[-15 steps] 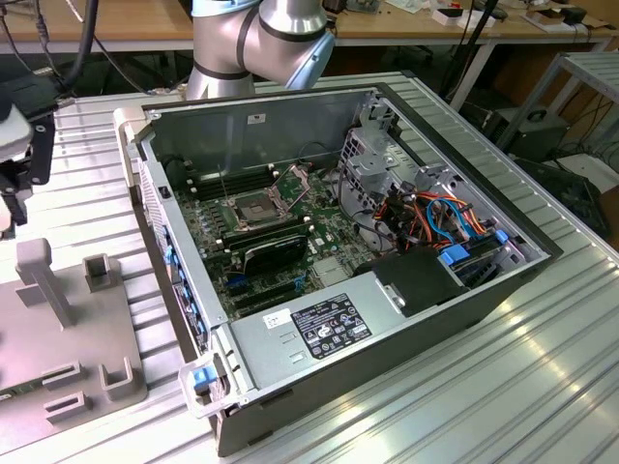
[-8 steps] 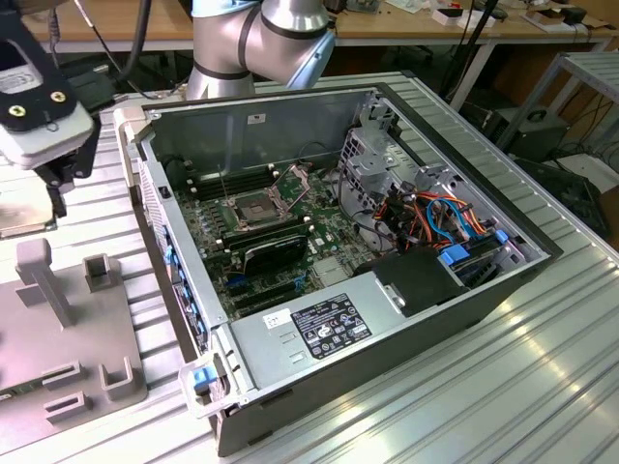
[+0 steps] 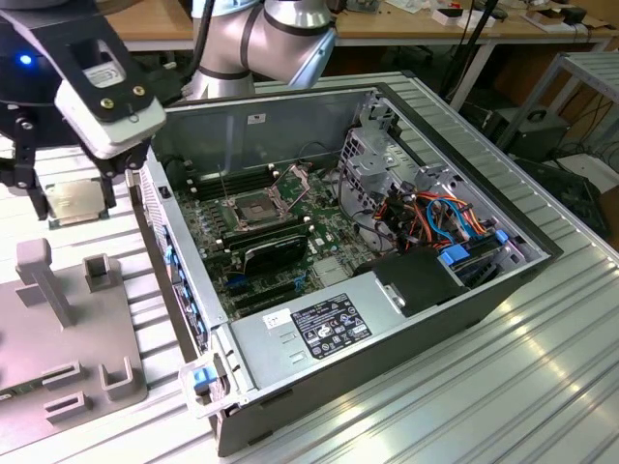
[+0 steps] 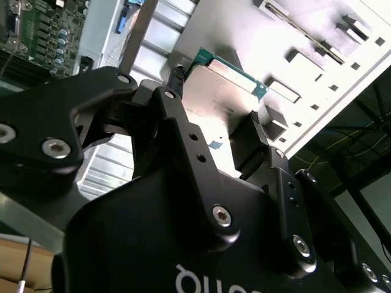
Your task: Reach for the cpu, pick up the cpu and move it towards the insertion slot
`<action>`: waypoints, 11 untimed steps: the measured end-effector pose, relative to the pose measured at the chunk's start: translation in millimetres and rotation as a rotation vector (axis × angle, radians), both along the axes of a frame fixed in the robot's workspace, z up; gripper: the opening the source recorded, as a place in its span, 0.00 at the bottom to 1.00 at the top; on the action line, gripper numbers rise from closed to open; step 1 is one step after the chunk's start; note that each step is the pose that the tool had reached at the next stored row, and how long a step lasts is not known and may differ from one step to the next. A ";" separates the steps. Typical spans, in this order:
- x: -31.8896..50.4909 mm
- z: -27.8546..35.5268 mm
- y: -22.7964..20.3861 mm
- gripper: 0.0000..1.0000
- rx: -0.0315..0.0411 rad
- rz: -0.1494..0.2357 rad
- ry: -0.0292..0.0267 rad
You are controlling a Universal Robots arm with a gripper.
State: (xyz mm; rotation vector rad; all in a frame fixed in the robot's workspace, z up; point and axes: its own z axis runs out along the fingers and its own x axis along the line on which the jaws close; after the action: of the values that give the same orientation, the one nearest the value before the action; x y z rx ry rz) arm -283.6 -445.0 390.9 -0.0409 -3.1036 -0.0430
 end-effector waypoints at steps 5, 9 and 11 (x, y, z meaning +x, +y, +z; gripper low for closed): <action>16.6 -0.1 0.0 0.55 -0.0001 0.000 0.0001; 35.3 -0.4 0.0 0.55 -0.0001 0.000 0.0001; 45.0 -0.5 0.1 0.55 0.0000 0.000 0.0000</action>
State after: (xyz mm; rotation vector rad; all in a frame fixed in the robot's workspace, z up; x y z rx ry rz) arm -238.6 -444.9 390.5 -0.0410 -3.1036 -0.0430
